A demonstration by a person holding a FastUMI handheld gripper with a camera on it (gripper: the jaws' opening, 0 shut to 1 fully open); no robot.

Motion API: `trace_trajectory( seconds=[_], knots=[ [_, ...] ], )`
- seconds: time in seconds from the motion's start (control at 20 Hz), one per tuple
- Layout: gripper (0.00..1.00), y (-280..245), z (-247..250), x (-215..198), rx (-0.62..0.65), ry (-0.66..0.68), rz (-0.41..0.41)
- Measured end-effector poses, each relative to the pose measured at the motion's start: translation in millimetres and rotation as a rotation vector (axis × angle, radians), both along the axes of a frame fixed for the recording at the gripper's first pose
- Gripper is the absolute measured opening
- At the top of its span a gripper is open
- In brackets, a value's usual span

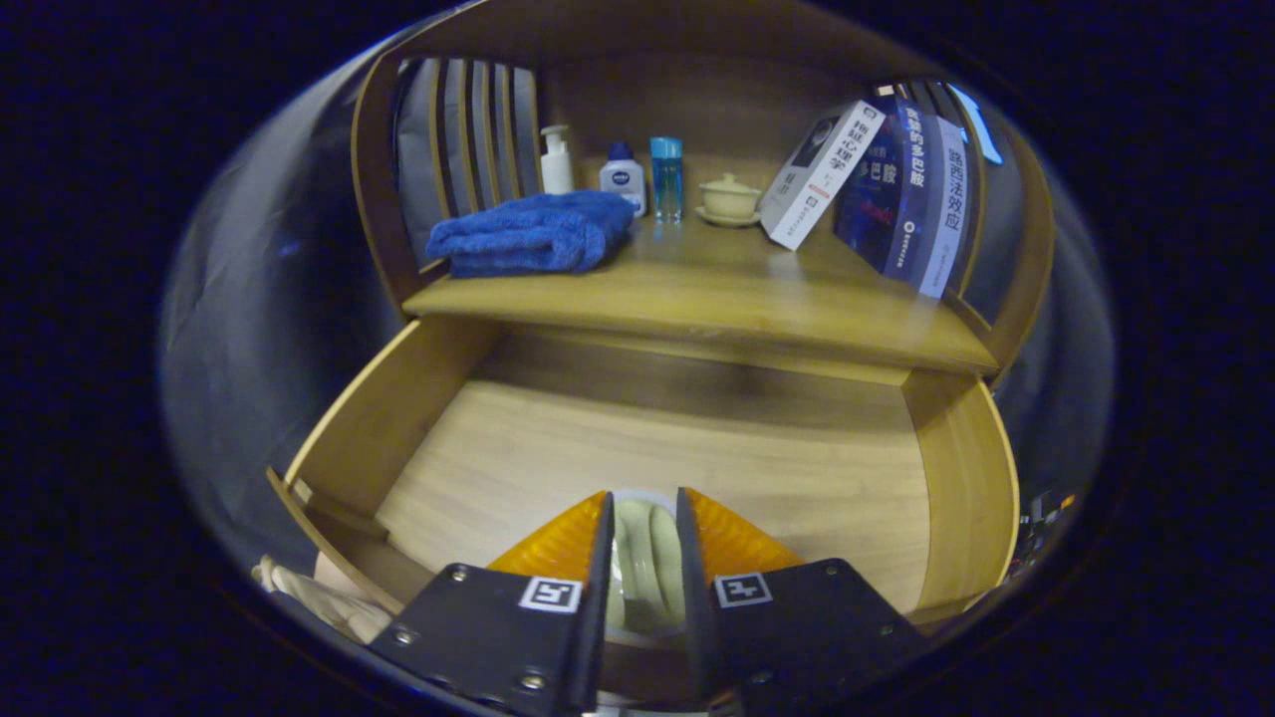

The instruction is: Pull open the drawer, take out the items inside it, and place them on the countertop above the cabinet.

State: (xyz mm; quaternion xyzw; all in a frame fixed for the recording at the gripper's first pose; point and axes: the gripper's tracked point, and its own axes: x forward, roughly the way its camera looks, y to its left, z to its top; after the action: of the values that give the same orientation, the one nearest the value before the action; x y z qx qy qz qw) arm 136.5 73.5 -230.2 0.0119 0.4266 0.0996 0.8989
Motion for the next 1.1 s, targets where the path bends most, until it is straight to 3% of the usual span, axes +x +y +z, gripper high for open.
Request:
trace_trajectory(
  seconds=[0.1, 0.35, 0.45, 0.55, 1.1],
  knots=[
    [0.49, 0.8, -8.6, -6.3, -0.016, 0.031, 0.017],
    [0.49, 0.8, -33.0, -16.2, -0.014, 0.119, 0.024],
    [0.20, 0.5, -35.2, -14.3, 0.026, 0.129, -0.006],
    [0.13, 1.2, -28.7, -9.6, 0.065, 0.101, -0.040],
    [0.12, -13.7, 83.4, 69.5, 0.200, -0.159, -0.127]
  ],
)
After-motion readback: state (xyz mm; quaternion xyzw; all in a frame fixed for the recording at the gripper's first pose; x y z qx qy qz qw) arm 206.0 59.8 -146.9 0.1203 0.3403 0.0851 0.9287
